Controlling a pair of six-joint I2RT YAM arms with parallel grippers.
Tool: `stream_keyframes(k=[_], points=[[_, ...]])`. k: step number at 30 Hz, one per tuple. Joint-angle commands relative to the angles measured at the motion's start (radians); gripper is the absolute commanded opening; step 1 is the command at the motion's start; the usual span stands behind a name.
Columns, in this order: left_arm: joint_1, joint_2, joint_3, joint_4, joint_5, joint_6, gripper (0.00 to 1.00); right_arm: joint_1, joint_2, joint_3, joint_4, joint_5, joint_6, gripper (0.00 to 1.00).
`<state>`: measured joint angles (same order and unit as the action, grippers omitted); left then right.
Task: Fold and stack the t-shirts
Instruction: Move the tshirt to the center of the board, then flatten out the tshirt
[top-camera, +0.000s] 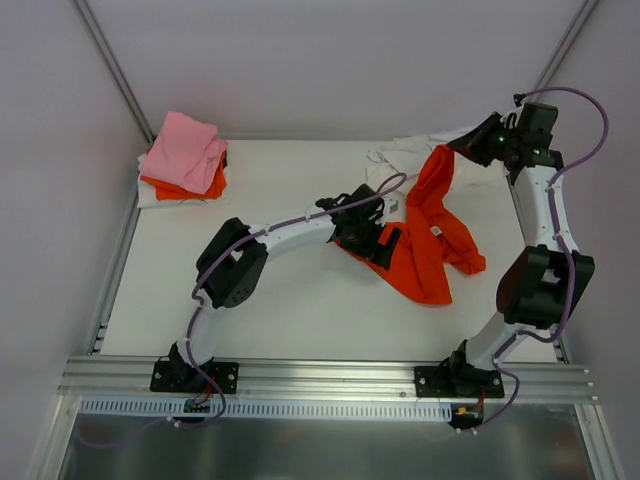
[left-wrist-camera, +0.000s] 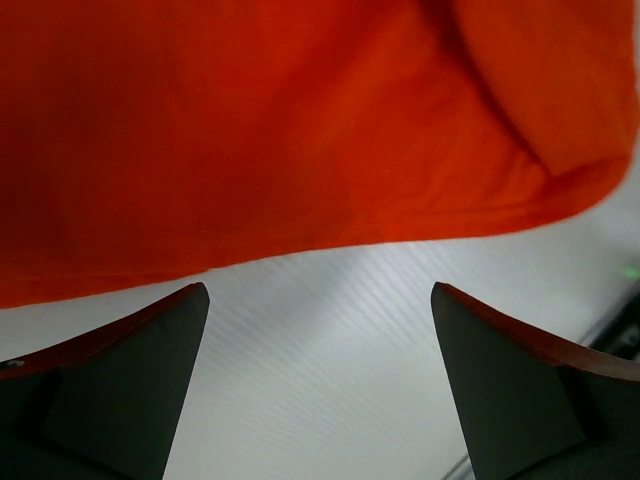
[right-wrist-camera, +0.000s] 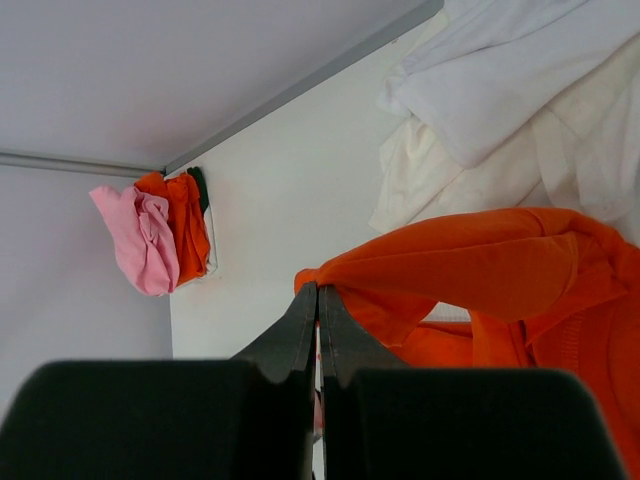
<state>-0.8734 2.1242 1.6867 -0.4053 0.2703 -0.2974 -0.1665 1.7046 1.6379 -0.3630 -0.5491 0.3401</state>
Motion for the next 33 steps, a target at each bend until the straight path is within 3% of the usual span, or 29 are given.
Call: stream_keyframes(k=[1, 11, 21, 26, 33], points=[[0.039, 0.048, 0.037, -0.043, -0.149, -0.014, 0.97, 0.004, -0.053, -0.004, 0.056, -0.037, 0.020, 0.00], [0.077, 0.132, 0.065, -0.044, -0.184, -0.062, 0.96, 0.004, -0.063, -0.009, 0.055, -0.048, 0.027, 0.00], [0.183, 0.181, 0.148, -0.072, -0.336, -0.037, 0.97, 0.004, -0.083, -0.012, 0.036, -0.046, 0.022, 0.00], [0.267, 0.183, 0.149, -0.069, -0.439, 0.001, 0.97, 0.004, -0.099, -0.027, 0.032, -0.048, 0.019, 0.00], [0.434, 0.214, 0.220, -0.040, -0.450, 0.018, 0.98, 0.004, -0.128, -0.058, 0.025, -0.048, 0.020, 0.00]])
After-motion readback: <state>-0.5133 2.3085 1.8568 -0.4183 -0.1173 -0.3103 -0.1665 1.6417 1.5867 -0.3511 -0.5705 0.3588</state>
